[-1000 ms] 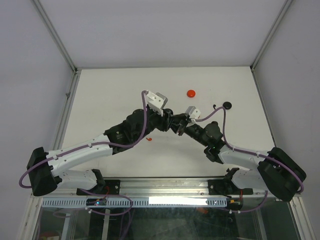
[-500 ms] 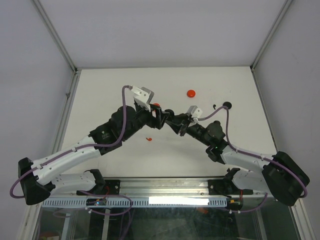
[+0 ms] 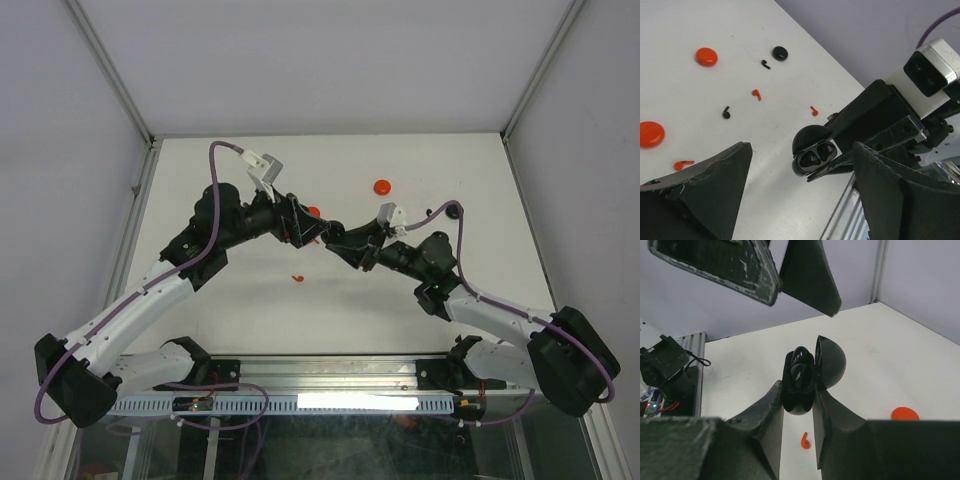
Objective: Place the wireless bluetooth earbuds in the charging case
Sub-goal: Close the charging case.
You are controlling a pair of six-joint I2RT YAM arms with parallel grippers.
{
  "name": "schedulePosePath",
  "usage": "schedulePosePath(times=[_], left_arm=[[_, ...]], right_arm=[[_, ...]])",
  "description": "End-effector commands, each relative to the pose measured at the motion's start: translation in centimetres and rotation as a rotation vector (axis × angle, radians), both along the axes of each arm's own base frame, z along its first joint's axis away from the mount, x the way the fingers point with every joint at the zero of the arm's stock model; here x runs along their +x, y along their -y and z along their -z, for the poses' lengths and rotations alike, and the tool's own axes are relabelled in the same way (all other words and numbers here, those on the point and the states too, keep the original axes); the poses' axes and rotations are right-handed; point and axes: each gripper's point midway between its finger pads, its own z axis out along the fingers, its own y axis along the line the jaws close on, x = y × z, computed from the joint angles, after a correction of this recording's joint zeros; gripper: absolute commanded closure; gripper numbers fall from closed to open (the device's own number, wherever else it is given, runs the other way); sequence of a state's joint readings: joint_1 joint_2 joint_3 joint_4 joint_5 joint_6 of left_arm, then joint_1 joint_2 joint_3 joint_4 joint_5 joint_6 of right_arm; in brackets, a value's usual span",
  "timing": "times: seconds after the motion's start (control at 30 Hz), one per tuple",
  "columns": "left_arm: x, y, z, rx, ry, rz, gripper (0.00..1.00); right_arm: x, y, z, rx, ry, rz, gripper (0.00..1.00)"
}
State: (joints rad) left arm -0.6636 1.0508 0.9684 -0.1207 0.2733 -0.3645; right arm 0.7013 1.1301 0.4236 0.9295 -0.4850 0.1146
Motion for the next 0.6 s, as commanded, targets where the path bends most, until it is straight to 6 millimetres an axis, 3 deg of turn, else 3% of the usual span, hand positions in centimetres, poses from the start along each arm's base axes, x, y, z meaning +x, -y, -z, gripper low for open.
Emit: schedulePosePath(times=[0.0,0.3,0.57], left_arm=[[-2.2,1.9,-1.8,-0.097,-0.023,0.202,0.16],[-3.4,3.5,-0.2,-0.117,-0.106,0.344,0.2],[-5.4,3.7,-1.8,-0.17,-0.05,0.465,0.25]], right_arm=[[-1.7,-0.5,-4.7,0.085,0.072,-0.12,1.0],[-2.1,-0.6,-5.7,0.126,0.05,-0.186,1.0],[-1.9,-1.0,-3.9,0.101,-0.024,-0.224,1.0]])
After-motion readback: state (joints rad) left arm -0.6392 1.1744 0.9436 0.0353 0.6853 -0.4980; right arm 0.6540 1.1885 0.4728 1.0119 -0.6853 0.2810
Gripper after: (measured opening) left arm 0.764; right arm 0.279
